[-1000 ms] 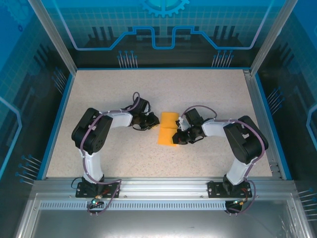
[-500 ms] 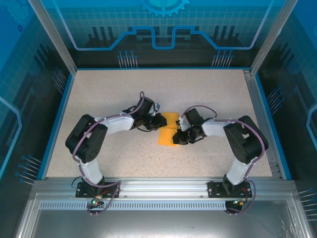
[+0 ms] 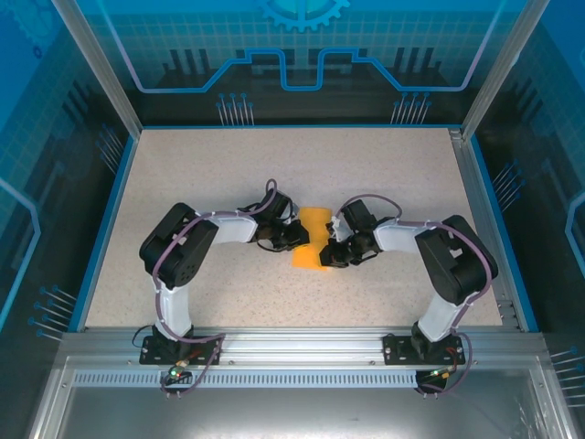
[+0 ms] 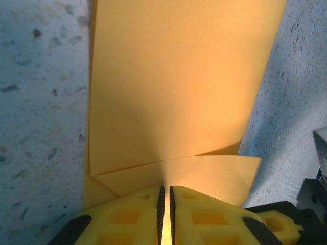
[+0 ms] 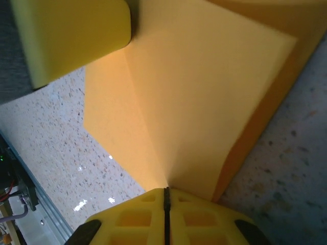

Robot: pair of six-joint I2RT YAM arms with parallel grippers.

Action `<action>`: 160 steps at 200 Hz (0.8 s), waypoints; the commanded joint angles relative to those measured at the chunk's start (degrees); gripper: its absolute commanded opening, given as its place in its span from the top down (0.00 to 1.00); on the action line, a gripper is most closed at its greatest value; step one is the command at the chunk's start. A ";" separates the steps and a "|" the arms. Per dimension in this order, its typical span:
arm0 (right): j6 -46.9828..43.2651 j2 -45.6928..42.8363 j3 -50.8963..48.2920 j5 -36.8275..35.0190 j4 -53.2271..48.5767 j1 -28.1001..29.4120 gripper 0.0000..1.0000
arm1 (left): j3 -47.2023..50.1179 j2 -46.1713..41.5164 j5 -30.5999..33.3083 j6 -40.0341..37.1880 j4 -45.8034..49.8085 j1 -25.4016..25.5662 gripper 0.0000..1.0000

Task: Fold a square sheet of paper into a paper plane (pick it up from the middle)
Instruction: Fold the triangle a second time at the center of the table.

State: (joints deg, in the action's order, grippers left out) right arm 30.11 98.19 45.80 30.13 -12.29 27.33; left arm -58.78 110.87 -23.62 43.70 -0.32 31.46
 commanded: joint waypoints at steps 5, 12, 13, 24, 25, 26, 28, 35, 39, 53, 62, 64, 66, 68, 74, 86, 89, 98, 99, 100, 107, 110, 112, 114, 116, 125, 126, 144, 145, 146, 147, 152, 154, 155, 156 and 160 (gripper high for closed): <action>2.24 -3.65 2.71 -0.18 -1.66 0.44 0.91 | 1.29 0.77 2.01 -0.69 0.80 -0.28 0.85; 2.70 -3.73 3.50 -0.76 -1.75 0.99 0.92 | 1.47 0.75 1.79 -0.71 0.84 -0.26 0.85; 2.82 -3.72 3.63 -0.86 -1.76 1.02 0.92 | 1.47 0.75 1.76 -0.67 0.80 -0.26 0.85; 3.41 -2.92 4.22 -1.42 -1.77 2.03 0.92 | 1.64 0.86 1.39 -0.47 0.50 -0.22 0.85; 3.44 -2.79 4.22 -1.49 -1.77 2.11 0.92 | 1.65 0.85 1.34 -0.46 0.45 -0.24 0.85; 3.45 -2.68 4.21 -1.57 -1.77 2.20 0.92 | 1.65 0.84 1.32 -0.46 0.43 -0.21 0.85; 3.59 -2.35 5.69 -1.95 -1.91 2.51 0.92 | 1.65 0.84 1.30 -0.42 0.34 -0.25 0.85; 3.93 -1.56 6.87 -2.92 -2.27 3.03 0.92 | 1.64 0.93 1.25 -0.30 0.32 -0.20 0.85; 4.18 -0.96 7.24 -3.48 -2.29 3.40 0.92 | 1.65 0.91 1.16 -0.24 0.20 -0.24 0.85; 5.27 0.67 8.01 -4.33 -1.64 3.94 0.93 | 1.63 0.93 1.12 -0.11 0.06 -0.21 0.85; 6.18 1.52 8.16 -4.90 -0.94 4.09 0.93 | 1.66 0.86 1.05 -0.02 -0.01 -0.25 0.85; 6.32 1.66 8.21 -4.86 -0.70 4.10 0.93 | 1.66 0.87 0.97 -0.02 -0.01 -0.22 0.85; 6.44 1.74 8.20 -4.83 -0.40 4.08 0.94 | 1.66 0.85 0.95 -0.02 -0.03 -0.21 0.85; 6.69 1.83 8.15 -4.82 -0.09 4.10 0.93 | 1.66 0.80 0.90 -0.02 -0.01 -0.25 0.85; 7.09 2.14 8.08 -4.82 0.76 4.13 0.94 | 1.57 0.90 0.85 0.05 -0.09 -0.22 0.85; 7.59 2.67 8.22 -5.17 1.34 4.12 0.94 | 1.48 0.93 0.68 0.03 -0.04 -0.26 0.85; 7.61 2.78 8.24 -5.17 1.39 4.09 0.94 | 1.48 0.97 0.68 -0.02 -0.05 -0.18 0.85; 7.60 3.12 8.30 -5.49 1.48 4.10 0.94 | 1.48 0.94 0.68 0.00 -0.08 -0.21 0.85; 7.60 3.13 8.36 -5.50 1.48 4.12 0.95 | 1.48 0.93 0.68 -0.01 -0.06 -0.19 0.85; 7.60 3.23 8.35 -5.51 1.48 4.12 0.95 | 1.48 0.97 0.68 -0.02 -0.05 -0.23 0.85; 7.50 3.54 8.51 -5.53 1.36 4.13 0.95 | 1.48 0.98 0.68 -0.02 -0.07 -0.25 0.85; 7.44 3.69 8.56 -5.64 1.35 4.12 0.95 | 1.40 0.97 0.60 -0.02 -0.08 -0.19 0.85; 7.43 3.68 8.59 -5.62 1.32 4.13 0.95 | 1.39 1.00 0.61 0.00 -0.05 -0.25 0.85; 7.38 3.85 8.58 -5.68 1.31 4.13 0.95 | 1.39 1.01 0.55 -0.02 -0.06 -0.21 0.85; 7.34 3.96 8.60 -5.69 1.31 4.13 0.95 | 1.39 0.97 0.51 -0.02 -0.04 -0.23 0.85; 7.33 4.40 8.52 -5.78 1.31 4.11 0.95 | 1.47 0.91 0.43 -0.02 -0.11 -0.24 0.85; 7.38 4.48 8.52 -5.78 1.35 4.12 0.95 | 1.43 0.96 0.42 0.02 -0.07 -0.25 0.85; 7.50 5.21 8.20 -5.65 1.91 4.06 0.95 | 1.46 0.93 0.33 -0.11 -0.12 -0.21 0.85; 7.51 5.23 8.18 -5.67 1.92 4.05 0.95 | 1.43 0.93 0.33 -0.11 -0.12 -0.24 0.85; 7.51 5.24 8.22 -5.68 1.96 4.05 0.95 | 1.45 0.93 0.37 -0.11 -0.12 -0.25 0.85; 7.51 5.29 8.23 -5.60 1.99 4.00 0.95 | 1.47 0.93 0.35 -0.11 -0.12 -0.26 0.85; 7.63 5.47 8.13 -5.47 2.16 4.04 0.95 | 1.40 0.93 0.37 -0.11 -0.20 -0.26 0.85; 7.61 5.57 8.13 -5.46 2.25 4.04 0.95 | 1.44 0.93 0.27 -0.11 -0.25 -0.26 0.85; 7.60 5.63 8.15 -5.45 2.26 4.04 0.95 | 1.46 0.93 0.25 -0.11 -0.23 -0.26 0.85; 7.64 5.62 8.16 -5.44 2.27 4.04 0.95 | 1.47 0.97 0.25 -0.11 -0.22 -0.26 0.85; 7.60 5.78 8.09 -5.47 2.43 4.04 0.95 | 1.48 0.93 0.25 -0.11 -0.26 -0.22 0.85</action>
State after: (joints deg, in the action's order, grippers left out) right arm 36.93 102.32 53.36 24.60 -10.98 31.05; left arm -58.35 110.85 -23.86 43.75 -1.21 31.46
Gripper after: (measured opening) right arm 0.051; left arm 0.151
